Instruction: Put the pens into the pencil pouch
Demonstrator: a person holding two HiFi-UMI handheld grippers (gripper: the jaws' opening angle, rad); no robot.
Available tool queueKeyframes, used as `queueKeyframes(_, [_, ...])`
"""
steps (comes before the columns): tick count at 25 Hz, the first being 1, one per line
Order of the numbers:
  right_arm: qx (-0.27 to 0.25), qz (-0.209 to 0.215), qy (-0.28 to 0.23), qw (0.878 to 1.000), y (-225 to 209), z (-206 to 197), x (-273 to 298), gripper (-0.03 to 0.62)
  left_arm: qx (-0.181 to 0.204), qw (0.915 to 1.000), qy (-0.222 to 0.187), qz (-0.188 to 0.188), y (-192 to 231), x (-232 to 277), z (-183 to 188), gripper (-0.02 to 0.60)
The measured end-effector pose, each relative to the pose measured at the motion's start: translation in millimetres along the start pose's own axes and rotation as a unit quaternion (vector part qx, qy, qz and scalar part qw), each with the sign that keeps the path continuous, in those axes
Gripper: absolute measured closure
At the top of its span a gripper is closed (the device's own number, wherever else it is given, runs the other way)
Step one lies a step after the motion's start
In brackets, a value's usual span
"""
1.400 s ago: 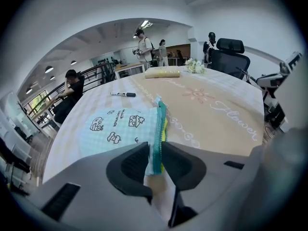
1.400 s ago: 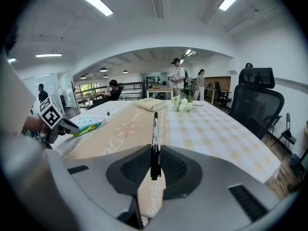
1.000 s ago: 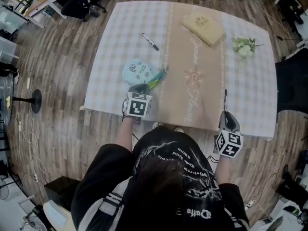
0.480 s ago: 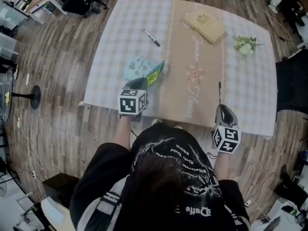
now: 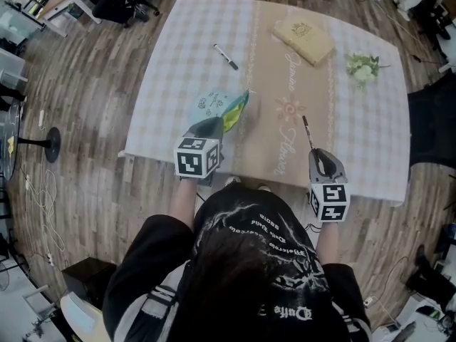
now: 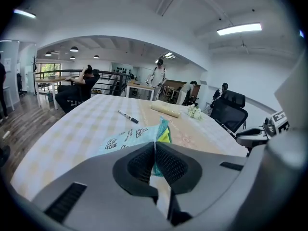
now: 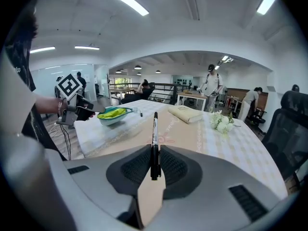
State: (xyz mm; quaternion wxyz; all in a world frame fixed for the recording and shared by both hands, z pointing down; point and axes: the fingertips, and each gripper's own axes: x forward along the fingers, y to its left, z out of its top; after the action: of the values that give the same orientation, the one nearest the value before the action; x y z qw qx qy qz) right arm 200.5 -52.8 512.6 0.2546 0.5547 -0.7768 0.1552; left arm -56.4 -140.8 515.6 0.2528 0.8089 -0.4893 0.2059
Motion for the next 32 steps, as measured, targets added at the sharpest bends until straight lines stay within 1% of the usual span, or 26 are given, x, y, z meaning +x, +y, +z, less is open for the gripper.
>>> queueKeyframes(3, [-0.028, 0.025, 0.005, 0.999, 15, 9, 4, 0.528, 0.004, 1.0, -0.001, -0.007, -7, -3, 0, 0.555])
queueKeyframes(7, [-0.062, 0.048, 0.01, 0.997, 32, 19, 7, 0.528, 0.026, 0.9995, -0.003, -0.015, -15, -7, -1, 0.555])
queueKeyframes(9, [-0.072, 0.065, 0.015, 0.995, 40, 22, 9, 0.528, 0.031, 0.9994, -0.005, -0.017, -18, -10, -1, 0.555])
queueKeyframes(12, [-0.09, 0.094, 0.02, 0.991, 54, 25, 10, 0.526, 0.035, 0.9992, -0.009, -0.02, -23, -13, 4, 0.555])
queueKeyframes(18, [-0.135, 0.123, 0.035, 0.983, 72, 29, 16, 0.526, 0.048, 0.9981, -0.019, -0.033, -37, -17, 11, 0.555])
queueKeyframes(22, [-0.16, 0.127, 0.046, 0.978, 75, 32, 19, 0.526, 0.066, 0.9968, -0.018, -0.043, -49, -17, 12, 0.555])
queueKeyframes(26, [-0.198, 0.128, 0.061, 0.97, 75, 35, 23, 0.526, 0.084, 0.9951, -0.012, -0.051, -59, -16, 6, 0.554])
queueKeyframes(32, [-0.233, 0.132, 0.089, 0.959, 76, 31, 30, 0.526, 0.107, 0.9919, -0.008, -0.069, -72, -14, 2, 0.554])
